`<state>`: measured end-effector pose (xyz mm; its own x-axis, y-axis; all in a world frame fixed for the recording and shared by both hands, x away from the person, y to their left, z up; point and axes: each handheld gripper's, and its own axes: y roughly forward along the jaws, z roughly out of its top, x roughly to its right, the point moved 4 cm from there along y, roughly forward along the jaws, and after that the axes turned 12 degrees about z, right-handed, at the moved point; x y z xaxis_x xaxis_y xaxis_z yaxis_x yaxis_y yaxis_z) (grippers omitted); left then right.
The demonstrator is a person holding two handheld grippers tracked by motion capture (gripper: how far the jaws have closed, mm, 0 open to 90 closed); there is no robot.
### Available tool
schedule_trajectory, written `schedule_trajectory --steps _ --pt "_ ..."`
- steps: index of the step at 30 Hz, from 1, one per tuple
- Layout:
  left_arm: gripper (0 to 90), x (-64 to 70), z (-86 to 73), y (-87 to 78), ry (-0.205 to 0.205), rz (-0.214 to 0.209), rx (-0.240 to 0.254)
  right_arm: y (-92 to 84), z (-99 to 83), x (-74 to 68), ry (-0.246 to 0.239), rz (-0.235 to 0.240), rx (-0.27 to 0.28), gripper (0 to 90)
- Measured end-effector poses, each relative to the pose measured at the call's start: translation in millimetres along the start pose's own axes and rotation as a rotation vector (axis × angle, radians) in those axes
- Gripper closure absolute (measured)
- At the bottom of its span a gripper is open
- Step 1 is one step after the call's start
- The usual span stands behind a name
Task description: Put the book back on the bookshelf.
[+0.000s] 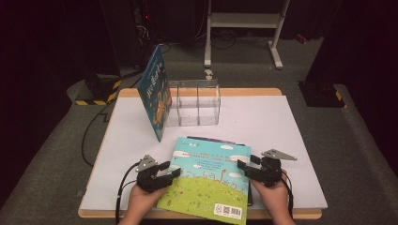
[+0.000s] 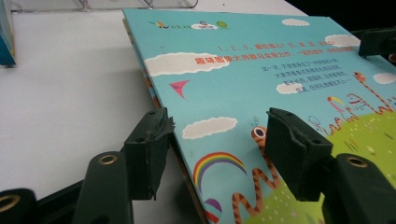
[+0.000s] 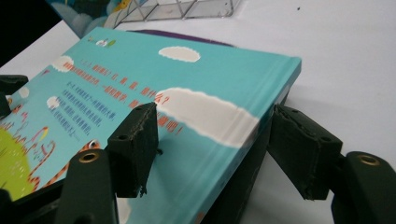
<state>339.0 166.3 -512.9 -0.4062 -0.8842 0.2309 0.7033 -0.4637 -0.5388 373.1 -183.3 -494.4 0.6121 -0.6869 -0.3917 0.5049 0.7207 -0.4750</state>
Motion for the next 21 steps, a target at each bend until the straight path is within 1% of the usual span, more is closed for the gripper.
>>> schedule_trajectory --steps 1,2,3,5,6,7,9,12,14,15,16,17,19,20,21 --pt "31.8 0.1 -3.3 -1.1 -0.022 -0.019 -0.013 -1.8 -3.5 -3.3 -0.001 0.006 -0.005 30.1" --pt "31.1 0.8 -5.7 -2.2 -0.034 -0.033 -0.016 -4.9 -9.5 -8.2 0.006 0.025 -0.010 28.5" --pt "30.8 1.9 -8.6 -3.6 -0.045 -0.034 -0.012 -7.0 -13.3 -11.2 0.009 0.039 -0.011 27.3" --pt "30.9 3.5 -10.9 -5.1 -0.046 -0.023 -0.001 -11.0 -22.4 -19.5 0.022 0.078 -0.016 25.3" --pt "31.0 3.9 -10.1 -5.0 -0.044 -0.021 -0.006 -11.4 -25.2 -23.6 0.017 0.073 -0.019 24.6" --pt "31.1 3.7 -9.0 -4.2 -0.039 -0.022 -0.016 -12.1 -25.8 -26.3 0.011 0.059 -0.023 25.3" --pt "31.4 4.6 -8.4 -1.2 -0.045 -0.026 -0.036 -11.9 -22.9 -26.5 0.021 0.058 -0.031 25.9" --pt "31.2 7.6 -7.1 3.1 -0.030 -0.025 -0.045 -8.0 -15.6 -22.3 0.031 0.063 -0.020 26.3" --pt "31.9 8.1 -3.8 8.5 -0.029 -0.028 -0.042 -4.1 -8.7 -16.6 0.044 0.064 -0.022 26.1" --pt "32.2 8.2 -1.6 11.4 -0.025 -0.028 -0.041 -2.1 -4.3 -12.4 0.042 0.058 -0.019 26.1" --pt "32.6 8.3 0.9 14.2 -0.013 -0.026 -0.032 -0.2 -0.1 -7.9 0.046 0.054 -0.018 26.1" --pt "33.8 8.6 3.6 16.3 0.001 -0.015 -0.015 1.9 3.8 -2.9 0.049 0.052 -0.020 26.1" --pt "36.3 9.0 8.5 18.8 0.015 -0.003 0.001 5.2 9.0 5.9 0.056 0.061 -0.025 25.1" --pt "36.1 8.6 10.1 19.0 0.010 -0.008 0.000 6.1 9.5 8.8 0.058 0.056 -0.035 23.8" --pt "34.3 7.5 10.5 19.0 -0.009 -0.012 -0.001 6.4 8.6 10.4 0.066 0.054 -0.050 23.4"
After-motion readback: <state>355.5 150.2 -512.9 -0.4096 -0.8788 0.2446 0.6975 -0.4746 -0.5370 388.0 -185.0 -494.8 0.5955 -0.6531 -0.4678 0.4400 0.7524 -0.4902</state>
